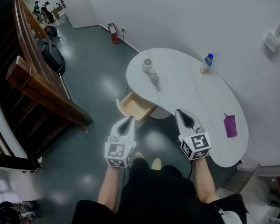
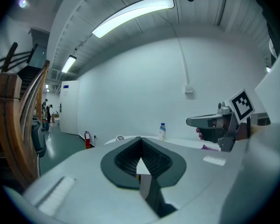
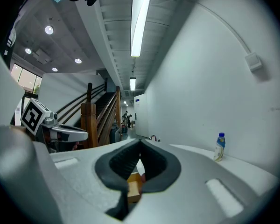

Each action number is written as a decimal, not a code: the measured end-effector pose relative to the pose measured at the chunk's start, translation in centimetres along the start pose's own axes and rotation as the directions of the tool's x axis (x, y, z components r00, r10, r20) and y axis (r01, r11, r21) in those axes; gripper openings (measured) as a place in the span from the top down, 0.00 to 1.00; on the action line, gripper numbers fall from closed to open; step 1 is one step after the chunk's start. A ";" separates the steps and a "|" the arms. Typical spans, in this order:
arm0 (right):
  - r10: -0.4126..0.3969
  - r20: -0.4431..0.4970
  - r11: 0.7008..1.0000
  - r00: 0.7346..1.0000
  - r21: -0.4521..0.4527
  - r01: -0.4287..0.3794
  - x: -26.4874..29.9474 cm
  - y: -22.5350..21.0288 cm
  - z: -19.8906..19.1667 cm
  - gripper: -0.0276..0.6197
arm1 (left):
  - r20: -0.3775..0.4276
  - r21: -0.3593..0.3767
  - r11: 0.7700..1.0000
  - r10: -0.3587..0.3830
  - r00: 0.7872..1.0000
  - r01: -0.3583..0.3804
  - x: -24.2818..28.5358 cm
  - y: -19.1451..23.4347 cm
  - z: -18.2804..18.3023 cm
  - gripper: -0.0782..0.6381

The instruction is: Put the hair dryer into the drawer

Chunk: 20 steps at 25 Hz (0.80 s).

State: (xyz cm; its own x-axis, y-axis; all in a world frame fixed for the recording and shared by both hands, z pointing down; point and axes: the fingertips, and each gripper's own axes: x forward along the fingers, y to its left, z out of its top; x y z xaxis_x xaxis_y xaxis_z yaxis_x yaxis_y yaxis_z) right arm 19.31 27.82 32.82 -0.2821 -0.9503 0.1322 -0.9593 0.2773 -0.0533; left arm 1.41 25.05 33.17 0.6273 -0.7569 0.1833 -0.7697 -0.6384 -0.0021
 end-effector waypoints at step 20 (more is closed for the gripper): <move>-0.003 -0.130 0.999 0.992 0.038 0.008 13.7 -0.3 -3.0 0.95 | -0.041 -0.070 0.997 -0.043 0.998 0.040 9.6 9.1 -1.6 0.88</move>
State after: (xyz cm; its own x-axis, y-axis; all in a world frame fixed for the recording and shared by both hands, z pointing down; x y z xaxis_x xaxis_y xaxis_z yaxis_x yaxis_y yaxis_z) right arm 15.72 15.17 37.63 -0.2785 -0.9247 0.2597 -0.9603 0.2641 -0.0897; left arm 0.27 12.19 36.48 0.6542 -0.7225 0.2237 -0.7506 -0.6565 0.0744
